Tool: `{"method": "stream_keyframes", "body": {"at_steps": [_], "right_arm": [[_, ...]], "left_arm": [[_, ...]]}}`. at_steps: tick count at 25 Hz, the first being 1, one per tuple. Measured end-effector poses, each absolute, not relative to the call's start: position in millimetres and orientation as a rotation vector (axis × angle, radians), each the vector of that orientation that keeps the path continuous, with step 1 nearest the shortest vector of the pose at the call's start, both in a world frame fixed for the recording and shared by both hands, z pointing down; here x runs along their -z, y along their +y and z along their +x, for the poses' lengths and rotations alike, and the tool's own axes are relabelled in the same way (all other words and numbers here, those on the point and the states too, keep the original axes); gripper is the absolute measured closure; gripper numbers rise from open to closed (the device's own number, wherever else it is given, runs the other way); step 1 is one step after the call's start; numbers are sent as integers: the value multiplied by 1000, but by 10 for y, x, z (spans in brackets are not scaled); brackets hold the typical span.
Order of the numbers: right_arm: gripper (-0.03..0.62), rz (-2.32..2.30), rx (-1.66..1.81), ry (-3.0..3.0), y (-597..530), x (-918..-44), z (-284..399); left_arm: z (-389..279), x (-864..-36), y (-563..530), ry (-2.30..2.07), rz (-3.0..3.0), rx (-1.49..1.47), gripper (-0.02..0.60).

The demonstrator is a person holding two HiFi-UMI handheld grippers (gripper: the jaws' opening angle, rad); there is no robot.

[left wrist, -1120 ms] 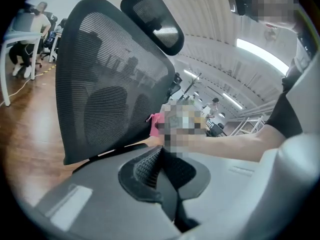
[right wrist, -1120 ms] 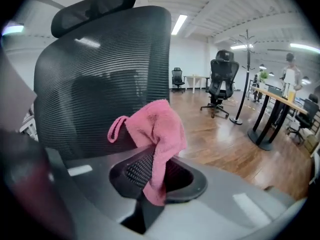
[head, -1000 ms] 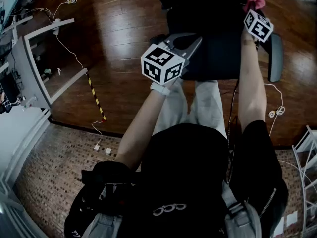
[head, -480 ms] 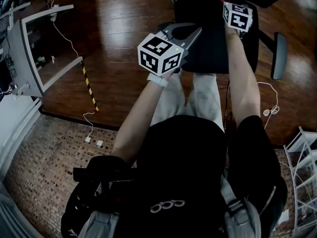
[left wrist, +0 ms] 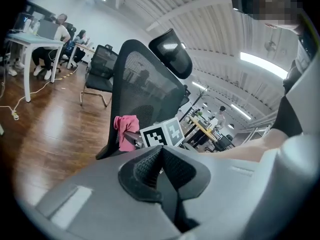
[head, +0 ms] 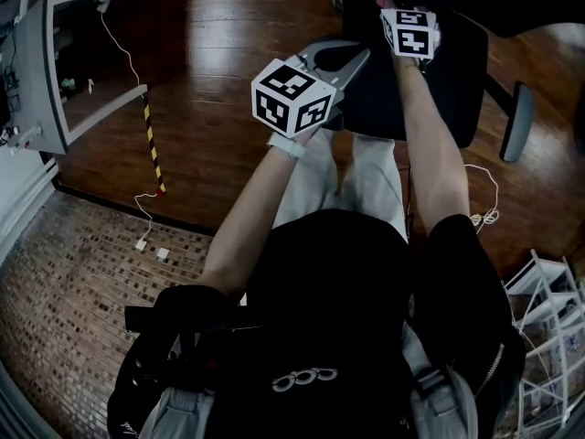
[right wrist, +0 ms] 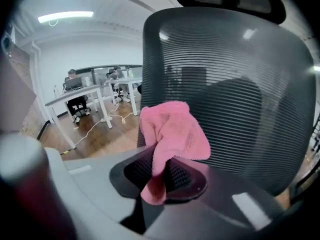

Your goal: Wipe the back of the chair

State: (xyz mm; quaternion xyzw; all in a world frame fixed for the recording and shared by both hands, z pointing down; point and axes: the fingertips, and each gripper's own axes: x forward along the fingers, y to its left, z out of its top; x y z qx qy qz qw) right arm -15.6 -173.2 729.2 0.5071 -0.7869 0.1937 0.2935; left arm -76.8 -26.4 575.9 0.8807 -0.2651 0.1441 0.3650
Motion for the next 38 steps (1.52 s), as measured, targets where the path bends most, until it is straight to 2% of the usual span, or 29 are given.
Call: {"method": "stream_keyframes", "body": {"at_steps": [12,18,25,30,38], "right_arm": [[551,1093,-414,-2241,-1714,-6886,-1282],[551,1033,-290,-2375,-1942,-6042,-1642],[551,960,-86,-2565,-2585,-4600,-2147],[551,894,-85,-2553,-2751,-4269,-2035],[551,1078,-229,-2460,-3095,-4401,-1305]], "left_arm": [[-1300,-5444,-441,-800,2255,-285,591],[-1368,-5076,-502,-845,2282,-280,591],[-1424,-4405,-829,-919,2389,-251,591],[-1148,-4129,-879,-901,2439,-220,591],[-942,-4127,-874,-854,2458,-257,591]]}}
